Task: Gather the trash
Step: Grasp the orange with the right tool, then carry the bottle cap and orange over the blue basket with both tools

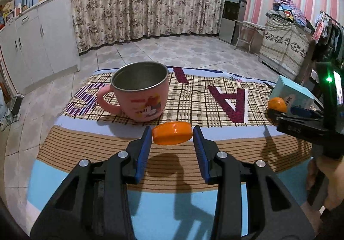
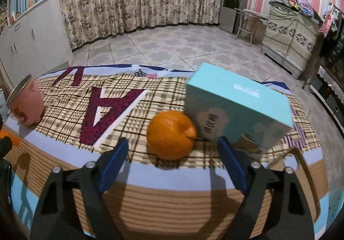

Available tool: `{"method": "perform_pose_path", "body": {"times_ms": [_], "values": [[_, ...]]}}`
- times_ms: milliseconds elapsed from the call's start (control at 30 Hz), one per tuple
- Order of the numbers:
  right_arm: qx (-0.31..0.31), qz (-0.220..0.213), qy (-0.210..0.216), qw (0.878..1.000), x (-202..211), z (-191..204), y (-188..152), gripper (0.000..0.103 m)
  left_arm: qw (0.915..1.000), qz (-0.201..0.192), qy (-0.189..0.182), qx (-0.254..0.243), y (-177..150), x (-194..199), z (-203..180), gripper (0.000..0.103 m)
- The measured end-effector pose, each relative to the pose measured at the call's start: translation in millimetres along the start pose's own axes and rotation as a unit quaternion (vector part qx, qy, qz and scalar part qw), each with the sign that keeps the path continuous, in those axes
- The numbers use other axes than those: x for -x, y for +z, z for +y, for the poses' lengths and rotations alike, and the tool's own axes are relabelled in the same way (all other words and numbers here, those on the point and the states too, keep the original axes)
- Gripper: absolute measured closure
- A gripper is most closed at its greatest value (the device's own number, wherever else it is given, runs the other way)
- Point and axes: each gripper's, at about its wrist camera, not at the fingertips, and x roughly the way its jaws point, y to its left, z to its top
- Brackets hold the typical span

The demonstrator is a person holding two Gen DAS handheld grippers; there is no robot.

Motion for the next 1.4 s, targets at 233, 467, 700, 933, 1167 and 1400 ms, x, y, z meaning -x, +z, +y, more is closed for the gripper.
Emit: {"method": "perform_pose_path", "body": {"times_ms": [233, 467, 700, 933, 1167, 1400], "values": [[0.008, -0.005, 0.019, 1.000, 5.1, -5.8, -7.1, 0.062, 1.0000, 0.009, 0.001, 0.000, 0.0, -1.0, -2.8, 0.065], [0.015, -0.033, 0.021, 0.999, 38.0, -29.2, -25.7, 0.063, 0.9999, -0.002, -0.001, -0.013, -1.1, 10.7, -18.0, 0.065], [0.000, -0.067, 0.027, 0.997, 84.5, -66.7, -44.4, 0.064, 0.9996, -0.005, -0.012, -0.025, -0.4, 32.6, -52.8, 0.065], [-0.018, -0.087, 0.022, 0.996, 132.1, -114.3, -63.1, 0.064, 0.9980, -0.010, -0.033, -0.053, -7.3, 56.3, -103.3, 0.065], [-0.041, -0.101, -0.009, 0.994, 174.7, -172.5, -92.1, 0.064, 0.9945, -0.009, -0.064, -0.082, -21.4, 71.1, -164.2, 0.065], [-0.065, -0.107, -0.064, 0.990, 209.7, -242.2, -116.6, 0.064, 0.9877, -0.012, -0.105, -0.115, -33.3, 81.3, -237.7, 0.065]]}}
